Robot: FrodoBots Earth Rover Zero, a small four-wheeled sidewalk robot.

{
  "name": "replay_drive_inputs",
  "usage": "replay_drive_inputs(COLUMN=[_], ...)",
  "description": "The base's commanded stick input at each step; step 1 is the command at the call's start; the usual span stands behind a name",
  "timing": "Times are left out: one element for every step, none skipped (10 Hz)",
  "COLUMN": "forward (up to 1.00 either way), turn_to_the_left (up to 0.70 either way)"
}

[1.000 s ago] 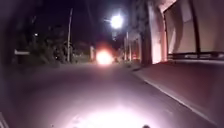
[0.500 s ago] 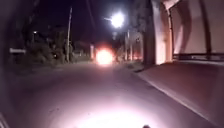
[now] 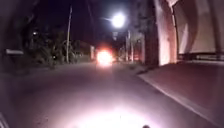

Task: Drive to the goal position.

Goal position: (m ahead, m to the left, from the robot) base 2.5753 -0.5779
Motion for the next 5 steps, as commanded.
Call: replay_drive_inputs(forward=[0.7, 0.7, 0.7, 0.7, 0.7], turn_to_the_left=[0.0, 0.0, 0.0, 0.0, 0.0])
